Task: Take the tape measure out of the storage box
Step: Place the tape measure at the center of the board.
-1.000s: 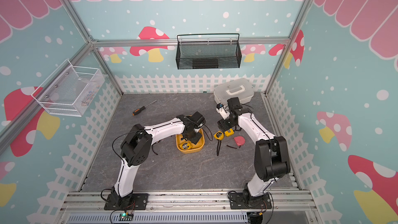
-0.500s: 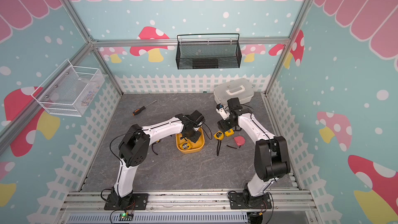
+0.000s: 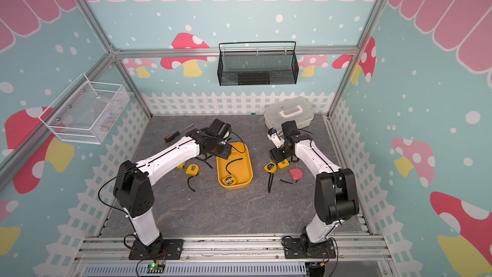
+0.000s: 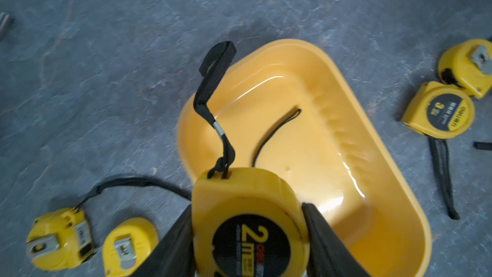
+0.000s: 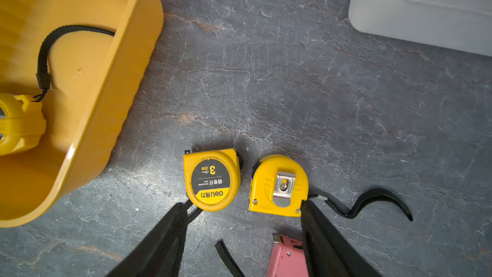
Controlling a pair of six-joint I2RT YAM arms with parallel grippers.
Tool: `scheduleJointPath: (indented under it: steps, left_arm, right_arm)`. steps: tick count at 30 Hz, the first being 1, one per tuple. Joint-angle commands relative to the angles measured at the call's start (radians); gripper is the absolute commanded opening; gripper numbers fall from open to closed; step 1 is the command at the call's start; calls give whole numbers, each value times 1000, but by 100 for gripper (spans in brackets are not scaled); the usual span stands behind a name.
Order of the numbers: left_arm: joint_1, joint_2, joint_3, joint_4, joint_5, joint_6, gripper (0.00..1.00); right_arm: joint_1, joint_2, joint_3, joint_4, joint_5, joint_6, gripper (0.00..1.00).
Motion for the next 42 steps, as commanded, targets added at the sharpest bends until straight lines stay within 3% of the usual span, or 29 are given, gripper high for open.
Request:
scheduleJointPath:
  steps: [1, 11, 23, 42]
  left_arm:
    - [63, -94, -67, -16, -52, -35, 54]
    - [276, -290, -296, -26, -66, -65, 55]
    - [423, -323, -533, 35, -41, -132, 55]
    - [464, -199, -614, 126, 6, -140, 56]
  right_arm:
    - [-4, -11, -10, -11, -20, -2, 68]
    - [-4, 2, -6, -8, -36, 3, 67]
    - [-4, 22, 5, -2, -74, 9, 65]
    - [-3, 42, 13, -5, -78, 25, 64]
